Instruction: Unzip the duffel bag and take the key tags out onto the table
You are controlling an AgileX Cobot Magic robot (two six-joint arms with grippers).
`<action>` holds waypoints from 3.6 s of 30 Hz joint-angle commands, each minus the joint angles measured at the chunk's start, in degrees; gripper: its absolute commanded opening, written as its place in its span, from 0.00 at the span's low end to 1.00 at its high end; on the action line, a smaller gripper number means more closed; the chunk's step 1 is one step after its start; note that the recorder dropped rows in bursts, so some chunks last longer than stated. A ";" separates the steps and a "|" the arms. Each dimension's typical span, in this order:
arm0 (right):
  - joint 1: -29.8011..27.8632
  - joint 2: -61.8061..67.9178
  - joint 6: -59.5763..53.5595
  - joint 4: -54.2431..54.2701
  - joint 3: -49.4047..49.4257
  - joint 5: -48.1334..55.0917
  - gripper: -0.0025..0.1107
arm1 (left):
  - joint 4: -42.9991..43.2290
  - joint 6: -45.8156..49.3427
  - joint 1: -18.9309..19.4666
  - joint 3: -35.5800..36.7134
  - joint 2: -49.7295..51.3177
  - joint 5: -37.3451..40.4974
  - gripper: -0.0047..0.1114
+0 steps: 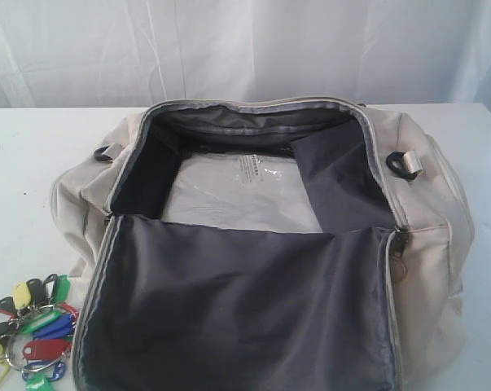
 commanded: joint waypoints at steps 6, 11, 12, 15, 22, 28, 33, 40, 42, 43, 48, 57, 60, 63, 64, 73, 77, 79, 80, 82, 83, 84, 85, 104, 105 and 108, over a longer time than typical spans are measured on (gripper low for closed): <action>-0.04 -0.42 0.14 0.04 -0.02 -0.49 0.08 | -0.32 -0.53 1.96 3.42 -0.24 -1.64 0.04; -0.04 -0.42 0.14 0.04 -0.02 -0.49 0.08 | -0.32 -0.53 1.96 7.92 -0.24 -1.64 0.04; -0.04 -0.39 0.14 0.04 -0.02 -0.37 0.08 | -0.32 -0.53 1.96 9.11 -0.24 -1.64 0.04; -0.04 -0.39 0.14 0.04 -0.02 -0.37 0.08 | -0.32 -0.53 1.96 13.19 -0.24 -1.64 0.04; -0.04 -0.39 0.14 0.04 -0.02 -0.37 0.08 | -0.22 -0.53 1.96 23.08 -0.24 -1.64 0.04; -0.04 -0.39 0.14 0.04 -0.02 -0.37 0.08 | -0.22 -0.53 1.96 29.35 -0.24 -1.55 0.04; -0.04 -0.39 0.14 0.04 -0.02 -0.37 0.08 | -0.22 -0.53 1.96 30.64 -0.24 -1.27 0.04; -0.04 -0.39 0.14 0.04 -0.02 -0.37 0.08 | -0.22 -0.53 1.96 30.64 -0.24 -1.49 0.04; -0.04 -0.39 0.14 0.04 -0.02 -0.37 0.08 | -0.22 -0.53 1.96 30.64 -0.24 -1.49 0.04; -0.04 -0.39 0.14 0.04 -0.02 -0.37 0.08 | -0.22 -0.53 1.96 30.64 -0.24 -1.49 0.04; -0.04 -0.39 0.14 0.04 -0.02 -0.37 0.08 | -0.32 -0.53 1.96 30.53 -0.24 -1.37 0.04; -0.04 -0.39 0.14 0.04 -0.02 -0.47 0.08 | -0.99 -0.53 2.34 20.56 -0.24 -1.13 0.04; -0.04 -0.39 0.14 0.04 -0.02 -0.37 0.08 | -0.99 -0.53 2.34 17.87 -0.24 -1.78 0.04; -0.04 -0.39 0.14 0.04 -0.02 -0.37 0.08 | -0.99 -0.53 2.34 17.39 -0.24 -5.39 0.04; -0.04 -0.39 0.14 0.04 -0.02 -0.37 0.08 | -0.99 -0.53 2.34 17.77 -0.24 -6.63 0.04; -0.04 -0.39 0.14 0.04 -0.02 -0.37 0.08 | -1.11 -0.53 2.34 37.55 -0.24 -33.43 0.04; -0.04 -0.39 0.14 0.04 -0.02 -0.37 0.08 | -1.11 -0.53 2.34 52.14 -0.24 -42.12 0.04; -0.04 -0.39 0.14 0.04 -0.02 -0.37 0.08 | -1.11 -0.53 2.34 58.48 -0.24 -42.66 0.04; -0.04 -0.39 0.14 0.04 -0.02 -0.37 0.08 | -1.11 -0.53 2.34 60.91 -0.24 -42.78 0.04; -0.04 -0.39 0.14 0.04 -0.02 -0.37 0.08 | -1.32 -0.20 2.34 62.70 -0.24 -44.31 0.04; -0.04 -0.39 0.14 0.04 -0.02 -0.24 0.08 | -1.18 -0.07 2.34 62.70 -0.24 -47.53 0.04; -0.04 -0.39 0.14 0.04 -0.02 -0.35 0.08 | -1.18 -0.05 2.34 62.70 -0.24 -50.90 0.04; -0.04 -0.39 0.14 0.04 -0.02 -0.35 0.08 | -1.18 -0.05 2.34 62.70 -0.24 -51.75 0.04; -0.04 -0.39 0.14 0.04 -0.02 -0.35 0.08 | -1.18 -0.05 2.34 62.70 -0.24 -49.21 0.04; -0.04 -0.39 0.14 0.04 -0.02 -0.35 0.08 | -1.18 -0.05 2.34 62.70 -0.24 -49.21 0.04; -0.04 -0.39 0.14 0.04 -0.02 -0.35 0.08 | -1.18 -0.05 2.34 62.70 -0.24 -49.21 0.04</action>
